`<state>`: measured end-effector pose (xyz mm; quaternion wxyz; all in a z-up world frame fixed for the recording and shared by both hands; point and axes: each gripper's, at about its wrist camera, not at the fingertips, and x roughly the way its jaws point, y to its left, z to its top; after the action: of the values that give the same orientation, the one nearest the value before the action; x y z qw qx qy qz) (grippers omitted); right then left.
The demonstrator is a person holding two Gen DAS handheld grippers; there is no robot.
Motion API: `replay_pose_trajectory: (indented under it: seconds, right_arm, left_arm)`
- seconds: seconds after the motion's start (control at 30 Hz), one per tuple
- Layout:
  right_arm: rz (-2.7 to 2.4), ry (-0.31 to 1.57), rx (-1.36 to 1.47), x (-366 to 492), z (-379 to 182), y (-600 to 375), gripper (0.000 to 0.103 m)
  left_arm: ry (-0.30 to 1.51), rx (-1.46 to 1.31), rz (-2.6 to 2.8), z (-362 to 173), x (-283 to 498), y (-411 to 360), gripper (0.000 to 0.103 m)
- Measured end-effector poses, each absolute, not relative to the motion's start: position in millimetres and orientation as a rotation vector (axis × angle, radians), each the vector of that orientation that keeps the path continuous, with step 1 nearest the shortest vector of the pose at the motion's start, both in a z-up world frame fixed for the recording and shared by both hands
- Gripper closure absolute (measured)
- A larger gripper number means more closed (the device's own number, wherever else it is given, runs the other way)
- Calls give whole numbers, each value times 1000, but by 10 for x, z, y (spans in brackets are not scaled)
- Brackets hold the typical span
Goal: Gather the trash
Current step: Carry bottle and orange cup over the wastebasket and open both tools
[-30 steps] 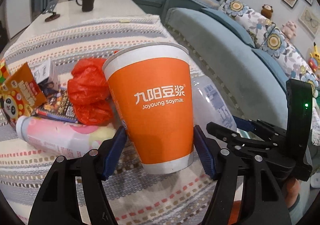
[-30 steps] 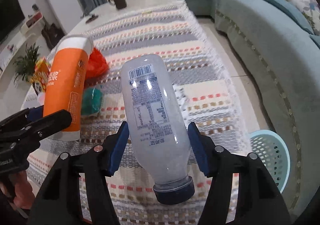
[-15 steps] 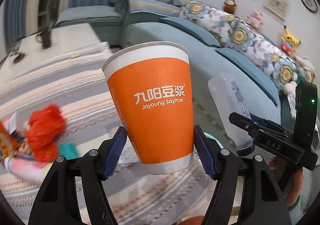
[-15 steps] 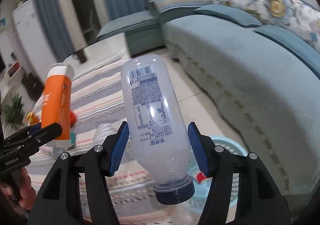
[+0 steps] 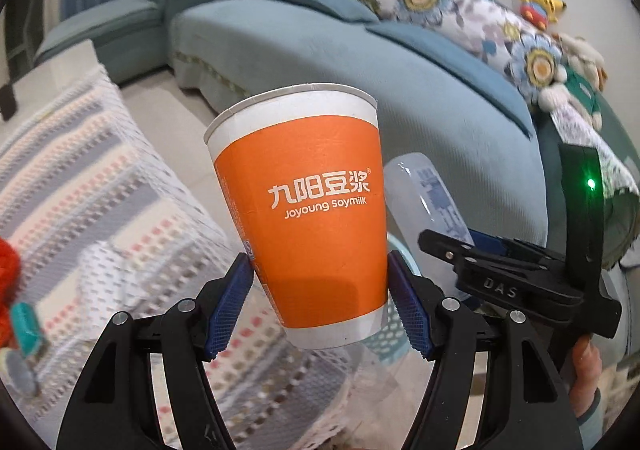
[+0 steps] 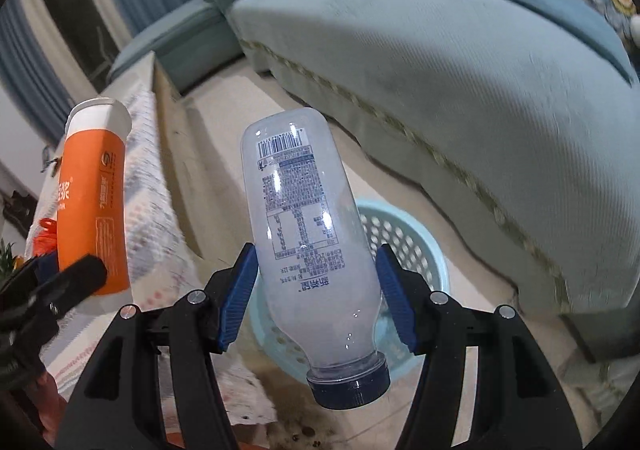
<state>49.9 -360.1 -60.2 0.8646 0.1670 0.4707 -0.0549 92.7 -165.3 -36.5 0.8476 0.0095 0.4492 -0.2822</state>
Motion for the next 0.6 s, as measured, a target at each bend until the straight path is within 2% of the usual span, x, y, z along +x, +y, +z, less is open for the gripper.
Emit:
replay_pose_trajectory:
  seconds: [0.27, 0.6]
  right_arm:
    - [-140, 1047, 411, 526, -883, -3689, 45]
    - [-118, 1042, 394, 502, -856, -3642, 45]
  left_arm:
    - [1017, 35, -616, -711, 985, -1713, 36]
    - [1012, 1, -587, -722, 953, -1436, 36]
